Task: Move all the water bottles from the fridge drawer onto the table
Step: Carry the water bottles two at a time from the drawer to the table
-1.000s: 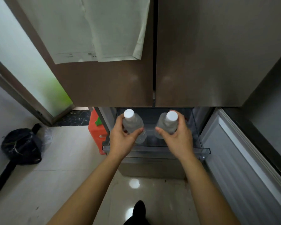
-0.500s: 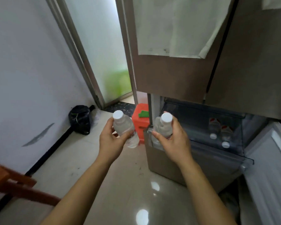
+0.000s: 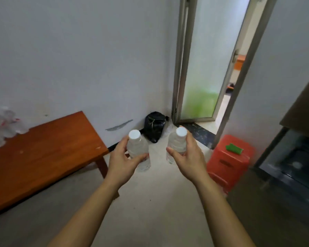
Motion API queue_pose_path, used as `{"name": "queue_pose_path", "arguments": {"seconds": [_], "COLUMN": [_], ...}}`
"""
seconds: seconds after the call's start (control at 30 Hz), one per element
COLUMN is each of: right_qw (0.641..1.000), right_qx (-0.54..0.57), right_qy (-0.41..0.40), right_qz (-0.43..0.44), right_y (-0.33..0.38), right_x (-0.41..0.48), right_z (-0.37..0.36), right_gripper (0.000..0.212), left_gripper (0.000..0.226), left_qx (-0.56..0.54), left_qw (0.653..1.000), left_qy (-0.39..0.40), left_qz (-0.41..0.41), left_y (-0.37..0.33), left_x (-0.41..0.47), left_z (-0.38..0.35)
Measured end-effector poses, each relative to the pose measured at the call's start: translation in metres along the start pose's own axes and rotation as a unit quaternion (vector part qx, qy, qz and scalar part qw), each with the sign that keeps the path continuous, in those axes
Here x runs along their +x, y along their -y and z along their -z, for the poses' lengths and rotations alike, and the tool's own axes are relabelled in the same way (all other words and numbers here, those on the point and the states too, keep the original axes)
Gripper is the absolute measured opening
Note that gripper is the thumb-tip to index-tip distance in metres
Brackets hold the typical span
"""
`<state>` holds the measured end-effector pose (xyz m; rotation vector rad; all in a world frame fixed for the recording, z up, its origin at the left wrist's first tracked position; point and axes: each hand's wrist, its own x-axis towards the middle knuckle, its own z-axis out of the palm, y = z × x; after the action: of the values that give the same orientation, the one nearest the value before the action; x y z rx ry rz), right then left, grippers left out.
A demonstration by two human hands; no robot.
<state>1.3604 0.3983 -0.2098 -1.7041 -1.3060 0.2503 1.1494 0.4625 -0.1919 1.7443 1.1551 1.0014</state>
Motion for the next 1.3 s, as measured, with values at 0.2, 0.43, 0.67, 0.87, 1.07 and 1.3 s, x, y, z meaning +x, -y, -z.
{"name": "queue_pose_path", "arguments": {"seconds": [0.2,0.43,0.67,0.87,1.07,1.3], "right_qw": [0.992,0.965,0.943,0.927,0.909,0.903], "right_qx": [0.048,0.088,0.127,0.149,0.173,0.156], "right_qy": [0.097,0.206,0.264,0.3,0.32,0.353], "right_qz": [0.064,0.135,0.159,0.17,0.201,0.189], "right_y": [0.098,0.177,0.209,0.242,0.291,0.317], "right_x": [0.022,0.05,0.108,0.189,0.256,0.289], "right_z": [-0.153,-0.306,-0.451,-0.556,-0.634,-0.731], "right_gripper": [0.07,0.07,0.069,0.071,0.065,0.073], "left_gripper": [0.076,0.076,0.076,0.068,0.071,0.064], "left_qx": [0.025,0.036,0.053,0.111,0.159,0.193], "left_qw": [0.994,0.97,0.95,0.93,0.922,0.918], "left_qy": [-0.104,-0.223,-0.284,-0.329,-0.34,-0.33], "left_qz": [0.035,0.086,0.116,0.119,0.094,0.1], "left_y": [0.059,0.132,0.206,0.25,0.277,0.35], "left_x": [0.011,0.021,0.087,0.181,0.247,0.306], "left_z": [0.157,0.285,0.373,0.436,0.503,0.577]}}
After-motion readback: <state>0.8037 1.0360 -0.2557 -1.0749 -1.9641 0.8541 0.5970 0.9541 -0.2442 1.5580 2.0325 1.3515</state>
